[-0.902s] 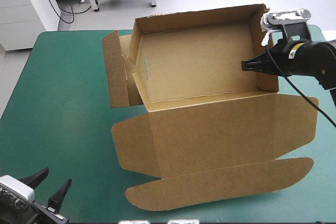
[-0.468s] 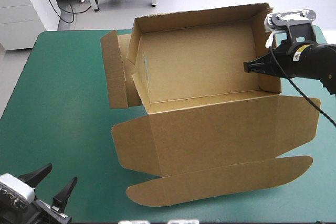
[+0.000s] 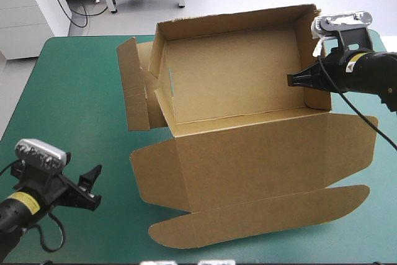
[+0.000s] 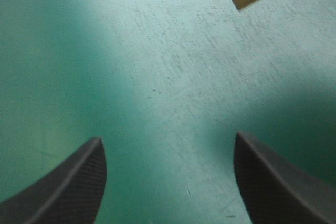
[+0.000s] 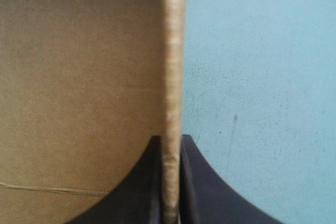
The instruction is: Fold the box
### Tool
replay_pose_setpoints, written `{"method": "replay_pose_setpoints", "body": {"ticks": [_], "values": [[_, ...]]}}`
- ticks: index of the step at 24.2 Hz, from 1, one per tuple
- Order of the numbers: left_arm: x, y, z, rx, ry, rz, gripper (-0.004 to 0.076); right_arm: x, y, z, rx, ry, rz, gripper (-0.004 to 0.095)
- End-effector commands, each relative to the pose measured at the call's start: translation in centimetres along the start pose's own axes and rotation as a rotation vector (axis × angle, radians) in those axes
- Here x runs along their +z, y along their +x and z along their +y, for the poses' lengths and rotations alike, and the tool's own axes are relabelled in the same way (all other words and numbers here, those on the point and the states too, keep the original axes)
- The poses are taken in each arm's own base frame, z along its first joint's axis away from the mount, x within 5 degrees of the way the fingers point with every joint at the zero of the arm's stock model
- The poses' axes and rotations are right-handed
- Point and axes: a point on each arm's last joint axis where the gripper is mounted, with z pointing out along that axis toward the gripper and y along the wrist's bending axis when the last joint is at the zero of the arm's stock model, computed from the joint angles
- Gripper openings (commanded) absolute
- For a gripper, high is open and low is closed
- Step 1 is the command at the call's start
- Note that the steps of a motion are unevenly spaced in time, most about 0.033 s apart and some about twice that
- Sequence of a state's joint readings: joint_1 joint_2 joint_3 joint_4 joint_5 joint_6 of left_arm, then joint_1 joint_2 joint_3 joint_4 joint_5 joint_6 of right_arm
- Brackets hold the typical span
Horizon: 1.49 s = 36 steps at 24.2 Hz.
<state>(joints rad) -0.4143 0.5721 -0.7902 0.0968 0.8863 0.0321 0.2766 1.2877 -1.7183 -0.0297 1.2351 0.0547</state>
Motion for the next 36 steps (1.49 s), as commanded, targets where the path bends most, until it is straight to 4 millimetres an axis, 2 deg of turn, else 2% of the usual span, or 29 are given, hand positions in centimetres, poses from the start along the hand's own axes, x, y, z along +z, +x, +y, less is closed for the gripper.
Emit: {"method": "replay_pose_setpoints", "body": {"ticks": [1, 9, 13, 14, 16, 17, 19, 21, 23, 26, 29, 33, 36], "values": [[1.0, -3.8, 0.7, -0.010, -0.051, -0.042, 0.0495, -2.0, -0.8, 0.1, -0.007, -0.018, -0.122, -0.0022], [4.4, -8.0, 2.3, -0.033, -0.202, 0.148, 0.0495, -2.0, -0.8, 0.1, -0.018, -0.019, -0.122, -0.0022], [5.6, -10.1, 2.9, -0.011, -0.257, 0.190, 0.0494, -2.0, -0.8, 0.1, -0.020, -0.022, -0.122, -0.0022], [6.5, -11.0, 3.0, -0.006, -0.261, 0.208, 0.0494, -2.0, -0.8, 0.2, -0.043, -0.030, -0.122, -0.0022], [8.0, -11.6, 3.8, -0.019, -0.272, 0.245, 0.0487, -2.0, -0.8, 0.3, -0.040, -0.039, -0.121, -0.0022], [8.5, -11.6, 4.1, -0.036, -0.273, 0.261, 0.0477, -2.0, -0.8, 0.3, -0.040, -0.039, -0.121, -0.0022], [10.1, -10.7, 6.3, -0.120, -0.263, 0.338, 0.0430, -2.0, -0.8, 0.2, -0.043, -0.030, -0.122, -0.0022], [11.7, -9.4, 9.3, -0.244, -0.188, 0.385, 0.0386, -2.0, -0.8, 0.2, -0.043, -0.030, -0.122, -0.0022], [12.7, -8.6, 11.1, -0.321, -0.081, 0.373, 0.0386, -2.0, -0.8, 0.2, -0.043, -0.030, -0.122, -0.0022], [14.7, -8.0, 12.7, -0.439, 0.085, 0.307, 0.0386, -2.0, -0.8, 0.2, -0.043, -0.030, -0.122, -0.0022], [17.8, -7.7, 12.3, -0.510, 0.295, 0.268, 0.0386, -2.0, -0.8, 0.2, -0.045, -0.025, -0.122, -0.0022], [20.1, -7.3, 11.8, -0.606, 0.462, 0.195, 0.0386, -1.8, -0.8, 0.0, -0.051, -0.006, -0.118, -0.0022], [21.3, -7.1, 10.6, -0.627, 0.564, 0.165, 0.0386, -1.5, -0.9, -0.1, -0.048, 0.007, -0.114, -0.0022]]}}
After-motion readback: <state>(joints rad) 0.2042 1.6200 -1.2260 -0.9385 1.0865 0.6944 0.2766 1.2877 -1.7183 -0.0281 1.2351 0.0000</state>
